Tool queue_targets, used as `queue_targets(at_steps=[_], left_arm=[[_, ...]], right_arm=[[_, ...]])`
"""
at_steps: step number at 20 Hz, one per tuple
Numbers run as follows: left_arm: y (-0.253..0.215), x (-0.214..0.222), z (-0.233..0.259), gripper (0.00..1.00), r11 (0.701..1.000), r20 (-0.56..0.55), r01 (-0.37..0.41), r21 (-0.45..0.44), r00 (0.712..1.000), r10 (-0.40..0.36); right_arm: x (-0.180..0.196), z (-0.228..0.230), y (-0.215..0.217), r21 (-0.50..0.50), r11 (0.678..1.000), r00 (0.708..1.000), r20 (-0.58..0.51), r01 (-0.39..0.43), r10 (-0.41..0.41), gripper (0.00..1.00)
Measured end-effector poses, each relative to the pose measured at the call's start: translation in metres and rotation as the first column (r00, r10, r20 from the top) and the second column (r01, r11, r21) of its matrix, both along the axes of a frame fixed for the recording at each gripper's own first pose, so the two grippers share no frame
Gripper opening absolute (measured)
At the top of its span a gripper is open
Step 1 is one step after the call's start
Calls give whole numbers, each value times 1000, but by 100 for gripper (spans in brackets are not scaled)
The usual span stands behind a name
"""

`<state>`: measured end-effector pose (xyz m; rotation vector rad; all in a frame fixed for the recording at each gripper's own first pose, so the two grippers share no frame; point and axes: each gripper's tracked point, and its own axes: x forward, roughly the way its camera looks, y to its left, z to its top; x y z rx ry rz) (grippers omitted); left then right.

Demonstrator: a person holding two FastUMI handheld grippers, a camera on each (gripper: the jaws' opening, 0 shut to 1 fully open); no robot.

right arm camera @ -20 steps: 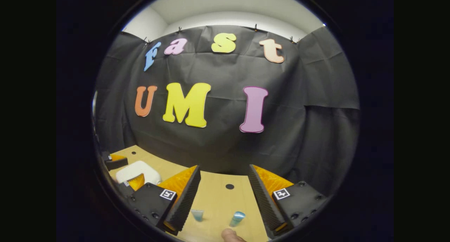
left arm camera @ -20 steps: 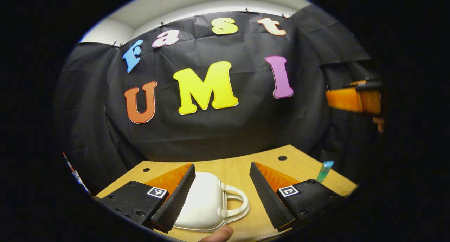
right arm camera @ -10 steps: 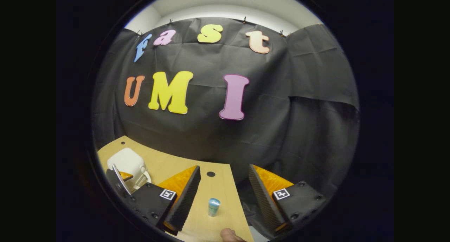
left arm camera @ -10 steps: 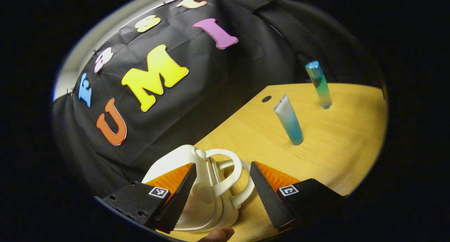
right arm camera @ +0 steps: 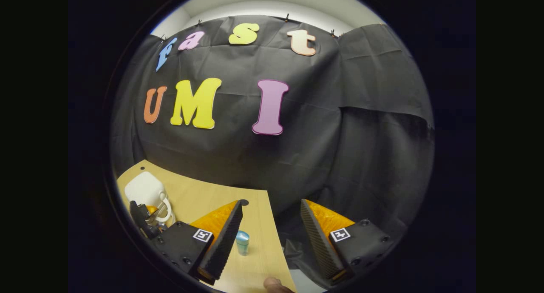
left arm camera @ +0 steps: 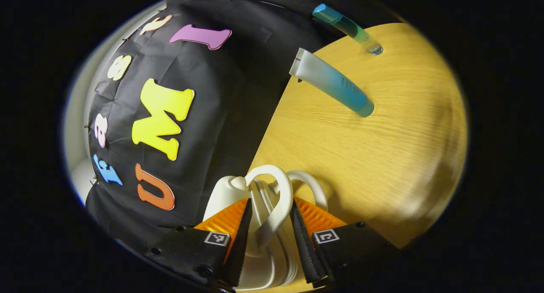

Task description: First open the suitcase, pack the skin care products into it, and then close the suitcase.

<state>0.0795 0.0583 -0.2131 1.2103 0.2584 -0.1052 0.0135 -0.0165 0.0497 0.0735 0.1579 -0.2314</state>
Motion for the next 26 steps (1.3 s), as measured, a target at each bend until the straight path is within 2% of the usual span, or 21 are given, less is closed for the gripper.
queue_targets(at_steps=[1, 2, 3, 8, 12, 15, 18, 22, 23, 26], left_arm=[[0, -1, -2, 52, 1000, -27, -3, 16, 1000, 4], [0, -4, -2, 39, 999, -44, -13, 41, 999, 15], [-3, -2, -2, 34, 999, -58, -5, 40, 998, 8], [10, 7, 17, 10, 998, -113, -25, -53, 993, 19], [14, 4, 48, 4, 988, -126, -20, -153, 992, 0], [27, 3, 88, 3, 965, -115, -27, -262, 993, -4], [60, 7, 133, 3, 926, -109, -53, -374, 994, 12], [122, 15, 183, 3, 843, -117, -109, -527, 992, 56], [141, 19, 194, 3, 825, -110, -115, -554, 992, 64], [205, 25, 209, 2, 798, -98, -140, -586, 990, 102]], right_arm=[[1, -1, 1, 3, 1000, 1000, -1, -3, 3, 82], [1, -1, 2, 1, 1000, 1000, -2, -5, 5, 82], [2, -1, 3, 0, 1000, 1000, -1, -10, 10, 81], [5, 8, 7, -16, 1000, 1000, 13, -16, 16, 81], [9, 13, 18, -12, 1000, 1000, 7, -22, 23, 81], [15, 20, 34, -13, 999, 999, 11, -32, 32, 82], [25, 27, 58, -18, 999, 999, 8, -50, 50, 81], [38, 36, 95, -6, 997, 997, 13, -82, 82, 82], [41, 39, 106, 4, 996, 996, 14, -91, 91, 82], [50, 46, 129, 16, 995, 995, 18, -96, 96, 82]])
